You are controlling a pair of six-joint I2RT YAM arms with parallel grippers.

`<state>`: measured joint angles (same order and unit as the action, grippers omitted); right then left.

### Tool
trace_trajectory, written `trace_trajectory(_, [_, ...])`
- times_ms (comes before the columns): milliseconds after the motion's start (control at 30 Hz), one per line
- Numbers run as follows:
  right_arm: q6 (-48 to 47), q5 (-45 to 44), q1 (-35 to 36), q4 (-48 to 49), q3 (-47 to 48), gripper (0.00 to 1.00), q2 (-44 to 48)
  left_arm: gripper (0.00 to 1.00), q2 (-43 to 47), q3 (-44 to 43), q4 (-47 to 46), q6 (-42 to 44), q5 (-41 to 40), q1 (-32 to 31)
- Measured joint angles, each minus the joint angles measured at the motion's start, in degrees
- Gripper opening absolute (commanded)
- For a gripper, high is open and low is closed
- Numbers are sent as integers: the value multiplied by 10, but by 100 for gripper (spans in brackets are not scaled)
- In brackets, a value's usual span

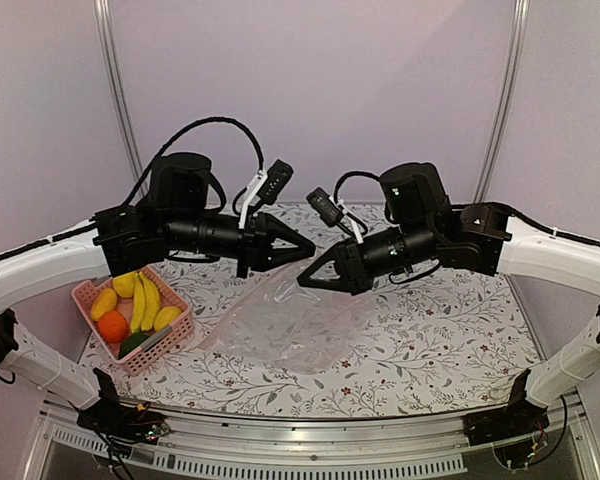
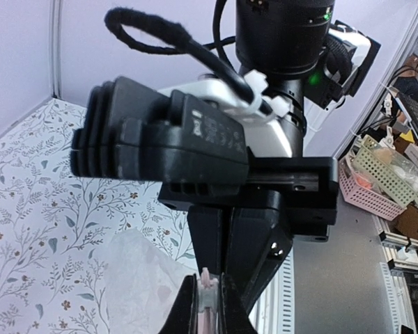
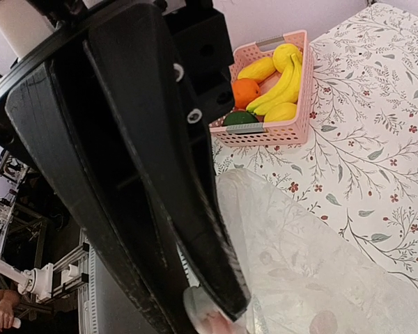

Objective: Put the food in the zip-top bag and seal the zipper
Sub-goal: Hold the zipper food storage bag at the center of the board, then unzip the zipper of the food storage bag.

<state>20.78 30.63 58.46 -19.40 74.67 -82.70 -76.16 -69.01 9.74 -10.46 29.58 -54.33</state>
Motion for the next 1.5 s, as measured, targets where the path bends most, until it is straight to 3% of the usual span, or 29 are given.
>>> trace_trajectory(467, [19,-24,1,24,-24,0,8,0,1,0,10,8,-9,0])
trace_trajectory(1500, [42,-177,-7,51,-71,0,93,0,49,16,62,19,-23,23])
